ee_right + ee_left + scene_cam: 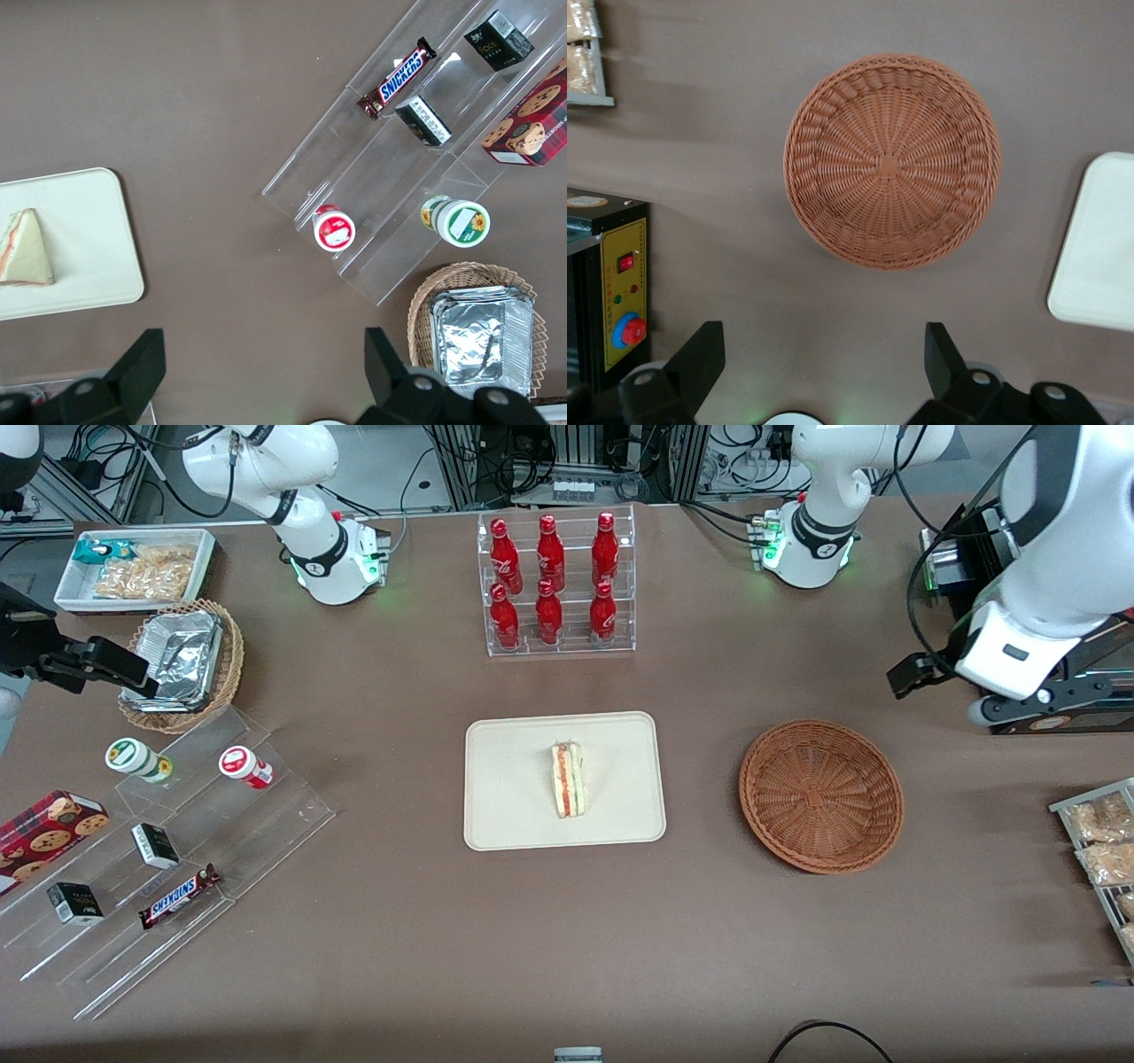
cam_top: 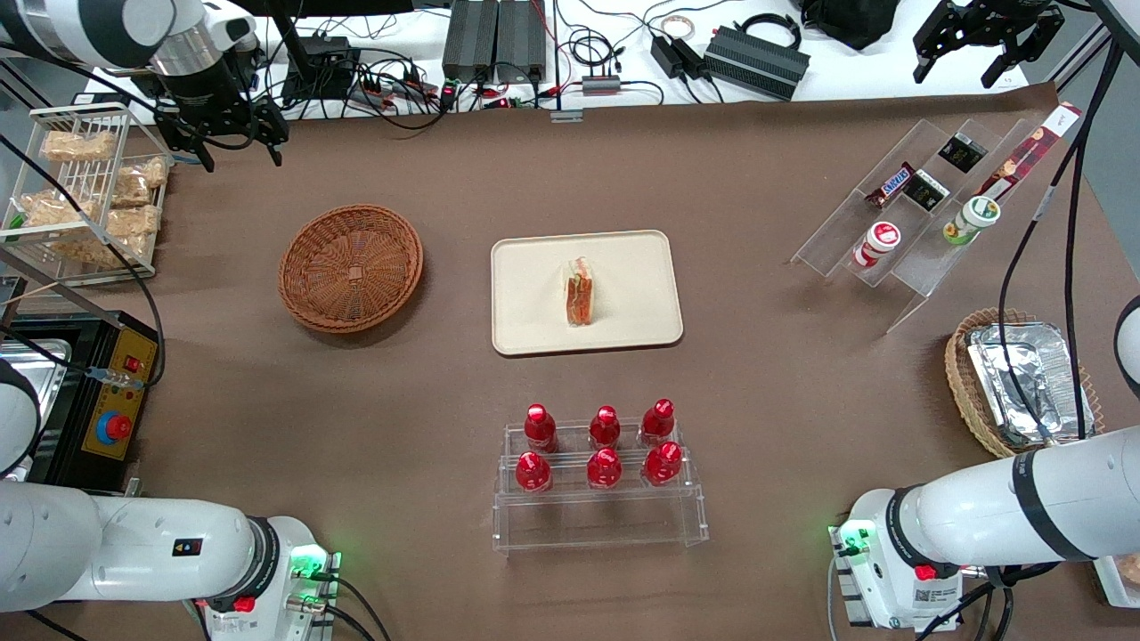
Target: Place sandwich from basket to tray
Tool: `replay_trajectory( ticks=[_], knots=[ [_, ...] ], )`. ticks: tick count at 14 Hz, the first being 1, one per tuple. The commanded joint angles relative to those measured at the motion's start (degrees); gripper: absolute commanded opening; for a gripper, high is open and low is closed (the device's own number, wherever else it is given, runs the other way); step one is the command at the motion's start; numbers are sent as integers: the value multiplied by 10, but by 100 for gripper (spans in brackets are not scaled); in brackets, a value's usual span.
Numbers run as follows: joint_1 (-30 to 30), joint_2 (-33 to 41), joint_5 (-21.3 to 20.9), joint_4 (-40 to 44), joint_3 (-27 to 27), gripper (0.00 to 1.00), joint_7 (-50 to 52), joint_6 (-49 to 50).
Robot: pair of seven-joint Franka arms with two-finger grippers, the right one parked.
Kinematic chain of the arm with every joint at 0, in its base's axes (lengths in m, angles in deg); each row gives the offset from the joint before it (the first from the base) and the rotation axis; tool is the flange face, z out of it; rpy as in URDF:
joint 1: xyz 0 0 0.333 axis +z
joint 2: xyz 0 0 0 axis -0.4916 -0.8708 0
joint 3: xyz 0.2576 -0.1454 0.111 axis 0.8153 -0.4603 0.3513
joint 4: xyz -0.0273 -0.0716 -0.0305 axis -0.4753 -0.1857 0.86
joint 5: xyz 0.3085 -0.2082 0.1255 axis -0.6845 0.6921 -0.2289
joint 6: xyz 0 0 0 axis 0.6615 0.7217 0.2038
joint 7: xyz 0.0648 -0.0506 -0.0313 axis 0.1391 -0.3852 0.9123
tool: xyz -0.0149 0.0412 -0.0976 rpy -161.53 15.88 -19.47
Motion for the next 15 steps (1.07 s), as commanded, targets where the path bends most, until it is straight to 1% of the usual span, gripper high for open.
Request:
replay_trajectory(
  ticks=[1,5,8,9,12,15],
  knots=[
    [41,15,26,12,-8,100,-72,24],
    [43,-5,24,51,-8,100,-89,25],
    [43,-20,25,71,-8,100,-141,18],
    [43,-21,19,77,-8,100,-142,18],
    [43,-54,19,133,-8,100,-141,22],
    [44,-49,21,134,-8,100,-138,26]
  ],
)
